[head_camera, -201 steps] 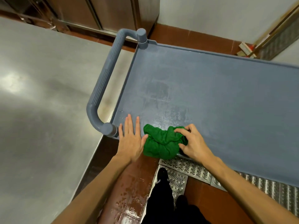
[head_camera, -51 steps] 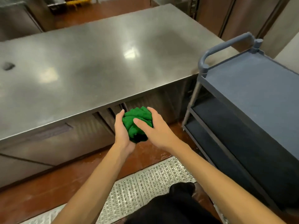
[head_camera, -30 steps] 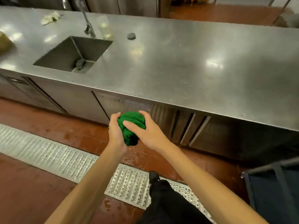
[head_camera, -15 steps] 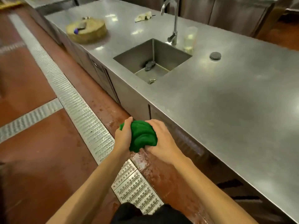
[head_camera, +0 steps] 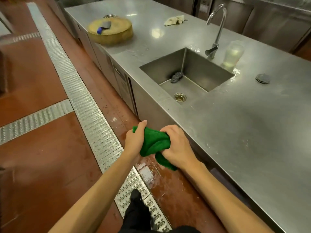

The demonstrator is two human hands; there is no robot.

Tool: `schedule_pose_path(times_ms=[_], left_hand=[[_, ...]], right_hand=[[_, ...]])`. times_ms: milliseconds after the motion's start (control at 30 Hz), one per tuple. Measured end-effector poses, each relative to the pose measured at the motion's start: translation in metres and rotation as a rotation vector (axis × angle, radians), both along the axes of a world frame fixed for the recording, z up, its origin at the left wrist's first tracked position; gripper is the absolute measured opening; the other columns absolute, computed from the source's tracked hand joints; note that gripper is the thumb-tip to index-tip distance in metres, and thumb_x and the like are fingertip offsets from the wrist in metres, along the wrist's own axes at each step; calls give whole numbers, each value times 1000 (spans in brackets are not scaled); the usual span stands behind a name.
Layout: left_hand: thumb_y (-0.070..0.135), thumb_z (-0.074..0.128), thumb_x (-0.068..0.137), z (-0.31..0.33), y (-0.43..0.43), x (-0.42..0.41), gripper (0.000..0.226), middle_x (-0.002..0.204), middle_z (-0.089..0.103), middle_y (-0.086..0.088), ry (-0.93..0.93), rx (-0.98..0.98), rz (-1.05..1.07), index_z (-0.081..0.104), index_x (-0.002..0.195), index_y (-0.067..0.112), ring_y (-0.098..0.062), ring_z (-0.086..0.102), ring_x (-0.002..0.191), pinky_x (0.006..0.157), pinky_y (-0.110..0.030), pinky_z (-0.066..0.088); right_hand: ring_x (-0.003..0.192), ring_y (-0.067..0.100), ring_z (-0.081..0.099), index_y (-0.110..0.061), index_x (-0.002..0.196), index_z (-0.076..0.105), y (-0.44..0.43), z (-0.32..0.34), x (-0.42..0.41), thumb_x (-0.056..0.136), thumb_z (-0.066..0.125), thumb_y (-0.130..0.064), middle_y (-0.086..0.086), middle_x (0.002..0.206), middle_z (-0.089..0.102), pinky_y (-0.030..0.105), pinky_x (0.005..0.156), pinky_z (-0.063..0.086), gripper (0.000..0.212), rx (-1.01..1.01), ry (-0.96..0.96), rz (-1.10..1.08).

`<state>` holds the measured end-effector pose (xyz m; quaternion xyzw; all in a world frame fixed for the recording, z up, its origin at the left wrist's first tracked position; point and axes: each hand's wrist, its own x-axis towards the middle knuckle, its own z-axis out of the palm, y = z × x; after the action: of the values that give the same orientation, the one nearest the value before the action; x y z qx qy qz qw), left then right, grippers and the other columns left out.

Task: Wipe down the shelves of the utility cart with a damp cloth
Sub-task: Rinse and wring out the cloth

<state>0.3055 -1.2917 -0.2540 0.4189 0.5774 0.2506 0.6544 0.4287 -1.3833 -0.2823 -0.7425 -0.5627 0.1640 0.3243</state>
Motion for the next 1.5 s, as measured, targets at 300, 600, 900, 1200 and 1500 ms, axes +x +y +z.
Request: schedule_pose_path(times_ms=[300, 600, 900, 1200, 1500], left_hand=[[47, 68, 88, 25, 160, 5, 52, 92, 77, -11, -74, 91, -248, 64, 97, -4, -27, 75, 85, 76, -41, 62], [72, 70, 72, 23, 283, 22, 74, 121, 71, -6, -81, -45, -233, 67, 118, 15, -22, 70, 107, 96, -47, 55], [93, 65, 48, 40, 338, 122, 144, 137, 49, -38, -500, -744, -502, 30, 146, -8, -49, 58, 121, 107, -63, 40], [66, 65, 82, 59, 379, 299, 71, 118, 69, -12, -725, -677, -377, 66, 125, 10, -26, 67, 111, 96, -40, 53], [33, 66, 90, 35, 414, 387, 34, 105, 69, -13, -560, -615, -407, 64, 113, 7, -27, 69, 94, 82, -37, 59]], right_hand=[[98, 11, 48, -41, 130, 44, 152, -1, -5, 77, 69, -38, -14, 103, 60, 31, 81, 44, 58, -121, 23, -140], [102, 24, 51, -21, 108, 67, 274, 47, 35, 67, 61, -4, -7, 97, 59, 33, 83, 46, 44, 75, 150, -428], [106, 17, 33, -19, 123, 56, 363, 104, 151, 72, 59, -7, 1, 110, 56, 28, 85, 40, 53, 269, 42, -602], [111, 14, 46, -31, 128, 49, 393, 88, 231, 64, 64, -2, -8, 116, 59, 30, 91, 48, 72, 184, 190, -659], [133, 17, 28, -15, 141, 42, 391, 74, 273, 71, 62, 0, 3, 150, 37, 36, 115, 32, 75, 164, -107, -663]])
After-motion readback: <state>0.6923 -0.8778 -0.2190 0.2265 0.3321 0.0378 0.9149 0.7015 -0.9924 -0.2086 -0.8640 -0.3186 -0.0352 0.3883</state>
